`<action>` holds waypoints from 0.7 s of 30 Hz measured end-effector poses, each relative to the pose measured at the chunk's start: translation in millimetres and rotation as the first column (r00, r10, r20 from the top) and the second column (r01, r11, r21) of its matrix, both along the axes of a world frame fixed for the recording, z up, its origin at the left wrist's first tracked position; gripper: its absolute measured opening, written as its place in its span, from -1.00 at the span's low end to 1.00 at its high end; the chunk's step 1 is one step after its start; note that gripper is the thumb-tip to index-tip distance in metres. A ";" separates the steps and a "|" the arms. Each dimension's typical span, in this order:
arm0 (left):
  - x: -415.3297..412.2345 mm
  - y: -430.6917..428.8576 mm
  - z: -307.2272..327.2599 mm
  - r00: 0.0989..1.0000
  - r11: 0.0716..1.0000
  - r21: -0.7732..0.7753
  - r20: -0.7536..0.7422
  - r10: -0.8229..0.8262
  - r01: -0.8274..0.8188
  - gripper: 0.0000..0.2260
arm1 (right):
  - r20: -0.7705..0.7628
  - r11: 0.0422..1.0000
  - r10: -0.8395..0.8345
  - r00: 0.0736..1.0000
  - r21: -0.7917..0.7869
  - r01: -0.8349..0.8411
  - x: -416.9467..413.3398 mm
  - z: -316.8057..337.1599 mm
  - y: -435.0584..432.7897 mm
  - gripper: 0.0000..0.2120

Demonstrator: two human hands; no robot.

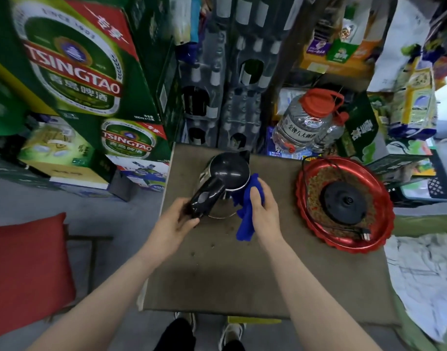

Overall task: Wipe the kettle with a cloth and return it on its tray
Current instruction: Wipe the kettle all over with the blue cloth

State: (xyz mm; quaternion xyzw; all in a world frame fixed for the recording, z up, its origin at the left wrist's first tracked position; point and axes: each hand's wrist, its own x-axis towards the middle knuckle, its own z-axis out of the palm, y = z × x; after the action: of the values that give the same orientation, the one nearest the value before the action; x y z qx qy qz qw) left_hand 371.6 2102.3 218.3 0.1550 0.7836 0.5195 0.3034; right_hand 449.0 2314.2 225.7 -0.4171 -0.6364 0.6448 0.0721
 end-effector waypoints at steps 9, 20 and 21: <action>-9.8 53.3 55.3 0.852 0.959 -0.283 -0.503 -0.143 -0.006 -0.40 | -0.079 0.986 0.013 0.997 0.167 0.000 9.1 -1.0 -9.2 -0.58; -23.3 110.2 24.8 0.716 0.883 -0.468 -0.628 -0.306 -0.033 -0.34 | 0.045 0.962 -0.154 0.987 -0.221 0.161 -23.2 -88.2 11.2 -0.67; -23.0 111.4 25.5 0.715 0.883 -0.467 -0.631 -0.303 -0.038 -0.35 | 0.088 0.955 -0.144 0.986 -0.250 0.162 -17.2 -92.1 7.9 -0.65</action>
State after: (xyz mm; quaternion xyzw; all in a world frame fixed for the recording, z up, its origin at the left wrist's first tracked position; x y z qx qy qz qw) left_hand 348.5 2213.7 243.8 0.3195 0.9233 0.2059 0.0559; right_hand 431.7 2322.0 133.7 -0.4929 -0.5158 0.6992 0.0452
